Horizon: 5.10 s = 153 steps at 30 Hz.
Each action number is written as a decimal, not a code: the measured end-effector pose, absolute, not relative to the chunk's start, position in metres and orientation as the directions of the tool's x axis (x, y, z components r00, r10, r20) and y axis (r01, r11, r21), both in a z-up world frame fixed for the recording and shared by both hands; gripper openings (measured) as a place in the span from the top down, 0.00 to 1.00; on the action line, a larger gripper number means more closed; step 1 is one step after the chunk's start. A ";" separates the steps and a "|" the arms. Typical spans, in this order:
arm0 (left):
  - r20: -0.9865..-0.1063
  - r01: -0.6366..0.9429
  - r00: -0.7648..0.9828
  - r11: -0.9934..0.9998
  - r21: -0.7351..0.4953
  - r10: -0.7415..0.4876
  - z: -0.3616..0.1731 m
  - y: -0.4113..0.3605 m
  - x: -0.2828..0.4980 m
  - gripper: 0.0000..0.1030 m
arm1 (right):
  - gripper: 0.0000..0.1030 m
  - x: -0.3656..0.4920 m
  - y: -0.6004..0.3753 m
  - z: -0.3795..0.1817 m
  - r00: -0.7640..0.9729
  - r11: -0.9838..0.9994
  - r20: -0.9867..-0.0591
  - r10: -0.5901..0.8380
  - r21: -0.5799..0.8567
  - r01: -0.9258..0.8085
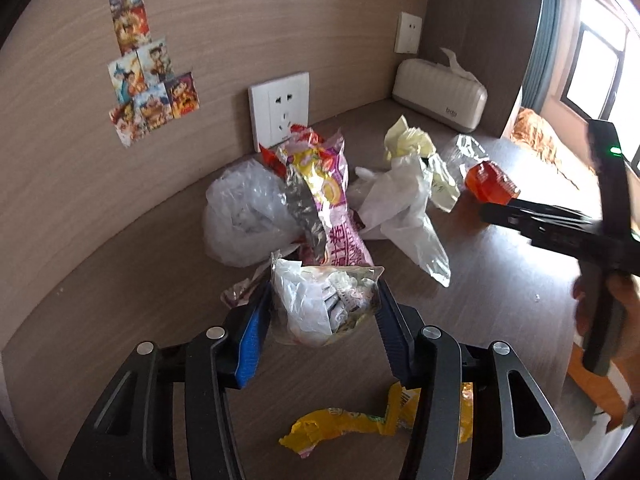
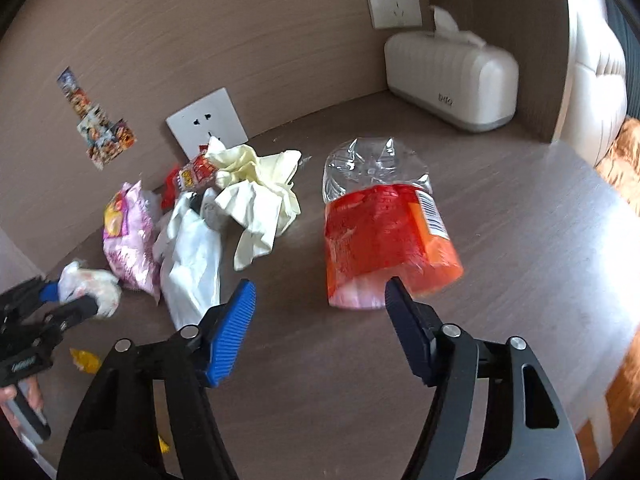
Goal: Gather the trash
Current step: 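Grasp the white plastic bag with the left tool while the right tool grasps the orange bottle, then carry the bag and bottle to the bin and open both tools over it, then return both tools to the desk trash pile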
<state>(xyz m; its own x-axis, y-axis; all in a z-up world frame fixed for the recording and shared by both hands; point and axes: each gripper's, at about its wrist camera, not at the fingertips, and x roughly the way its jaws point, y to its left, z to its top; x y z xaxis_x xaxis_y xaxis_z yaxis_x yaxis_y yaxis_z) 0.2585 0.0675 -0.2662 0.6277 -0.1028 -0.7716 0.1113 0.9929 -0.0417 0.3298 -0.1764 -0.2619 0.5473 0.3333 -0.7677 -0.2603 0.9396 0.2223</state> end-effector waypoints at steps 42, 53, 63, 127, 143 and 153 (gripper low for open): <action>-0.712 0.707 0.436 0.699 -0.106 -0.550 -0.233 -0.263 0.220 0.51 | 0.90 0.110 -0.386 -0.159 0.713 0.983 -0.702 0.000 0.130 0.129; -0.808 0.793 0.231 0.586 -0.166 -0.542 -0.356 -0.361 0.222 0.51 | 0.90 0.107 -0.481 -0.282 0.550 0.935 -0.834 0.037 0.223 0.276; -0.847 0.832 0.156 0.530 -0.164 -0.508 -0.498 -0.425 0.228 0.51 | 0.90 0.124 -0.524 -0.413 0.458 0.940 -0.880 0.124 0.251 0.229; -0.721 0.220 0.670 0.975 -0.035 -0.177 -0.216 -0.046 0.188 0.05 | 0.04 0.177 -0.242 -0.115 0.679 0.886 -0.570 0.463 0.270 -0.378; -0.704 0.045 0.705 0.996 -0.075 -0.085 -0.225 0.069 0.199 0.05 | 0.04 0.210 -0.141 -0.140 0.608 0.853 -0.628 0.486 0.188 -0.488; -0.681 0.152 0.706 0.981 -0.121 -0.193 -0.229 0.062 0.267 0.05 | 0.04 0.250 -0.116 -0.189 0.572 0.876 -0.706 0.416 0.143 -0.460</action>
<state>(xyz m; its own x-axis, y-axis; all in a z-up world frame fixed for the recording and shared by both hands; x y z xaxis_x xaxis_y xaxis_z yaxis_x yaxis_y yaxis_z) 0.2674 0.0619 -0.2286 0.7061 -0.1934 -0.6811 0.1518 0.9810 -0.1213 0.2502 -0.1157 -0.1887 0.5723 0.4164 -0.7065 -0.4603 0.8761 0.1434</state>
